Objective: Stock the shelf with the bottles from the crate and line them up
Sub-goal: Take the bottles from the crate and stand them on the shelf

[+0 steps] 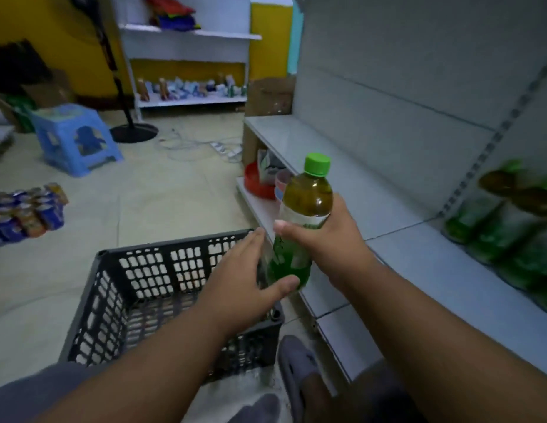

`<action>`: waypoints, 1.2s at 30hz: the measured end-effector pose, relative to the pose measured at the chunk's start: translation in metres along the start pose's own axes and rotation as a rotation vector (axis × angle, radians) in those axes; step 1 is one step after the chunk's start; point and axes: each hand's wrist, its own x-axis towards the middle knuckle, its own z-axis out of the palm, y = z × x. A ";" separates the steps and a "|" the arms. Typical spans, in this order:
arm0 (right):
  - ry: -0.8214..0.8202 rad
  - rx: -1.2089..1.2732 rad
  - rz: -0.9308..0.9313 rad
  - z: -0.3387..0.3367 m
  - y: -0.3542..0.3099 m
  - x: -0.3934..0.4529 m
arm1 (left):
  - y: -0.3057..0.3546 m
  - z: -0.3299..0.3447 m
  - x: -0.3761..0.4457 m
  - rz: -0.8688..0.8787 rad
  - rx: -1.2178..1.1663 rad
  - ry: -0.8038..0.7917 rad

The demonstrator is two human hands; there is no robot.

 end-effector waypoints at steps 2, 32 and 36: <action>0.104 0.016 -0.031 -0.021 -0.011 -0.013 | 0.026 0.004 0.005 0.063 -0.024 0.006; 1.165 -0.118 0.042 -0.227 -0.042 -0.219 | 0.276 0.165 0.009 0.794 -0.541 -0.737; 1.288 -0.147 0.066 -0.251 -0.038 -0.252 | 0.309 0.191 -0.010 0.872 -0.531 -0.841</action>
